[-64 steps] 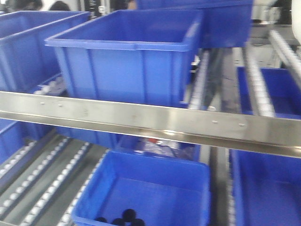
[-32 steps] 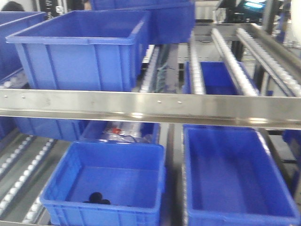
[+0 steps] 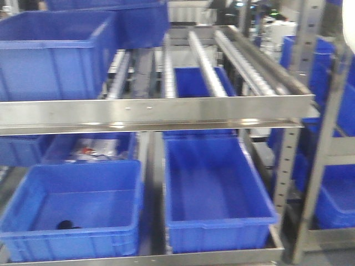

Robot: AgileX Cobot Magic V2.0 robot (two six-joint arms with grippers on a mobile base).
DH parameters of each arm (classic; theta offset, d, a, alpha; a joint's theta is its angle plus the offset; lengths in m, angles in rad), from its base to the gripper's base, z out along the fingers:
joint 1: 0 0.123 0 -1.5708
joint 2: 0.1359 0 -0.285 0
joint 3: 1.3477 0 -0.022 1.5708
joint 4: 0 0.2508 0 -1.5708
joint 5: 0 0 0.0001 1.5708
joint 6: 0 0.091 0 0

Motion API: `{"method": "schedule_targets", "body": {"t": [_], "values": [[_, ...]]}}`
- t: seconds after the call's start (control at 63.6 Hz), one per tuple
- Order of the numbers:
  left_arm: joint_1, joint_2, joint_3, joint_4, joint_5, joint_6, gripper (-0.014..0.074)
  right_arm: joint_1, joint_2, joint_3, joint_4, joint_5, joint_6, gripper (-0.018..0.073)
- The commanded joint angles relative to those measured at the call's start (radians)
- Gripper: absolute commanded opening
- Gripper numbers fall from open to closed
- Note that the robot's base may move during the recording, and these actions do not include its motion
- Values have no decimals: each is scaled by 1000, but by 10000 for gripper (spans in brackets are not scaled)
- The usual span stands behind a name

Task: Move white bin to right shelf second layer
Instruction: 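Drive the base up to the roller shelf, bin raised in right gripper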

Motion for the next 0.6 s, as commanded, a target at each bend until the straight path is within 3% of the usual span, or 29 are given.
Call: {"method": "schedule_targets", "body": {"t": [0.0, 0.581], "values": [[-3, -13, 33, -5, -88, -7, 85, -8, 1, -33, 1, -100, 0, 56], [-3, -13, 33, -5, -88, -7, 85, -8, -3, -33, 1, -99, 0, 56]]}}
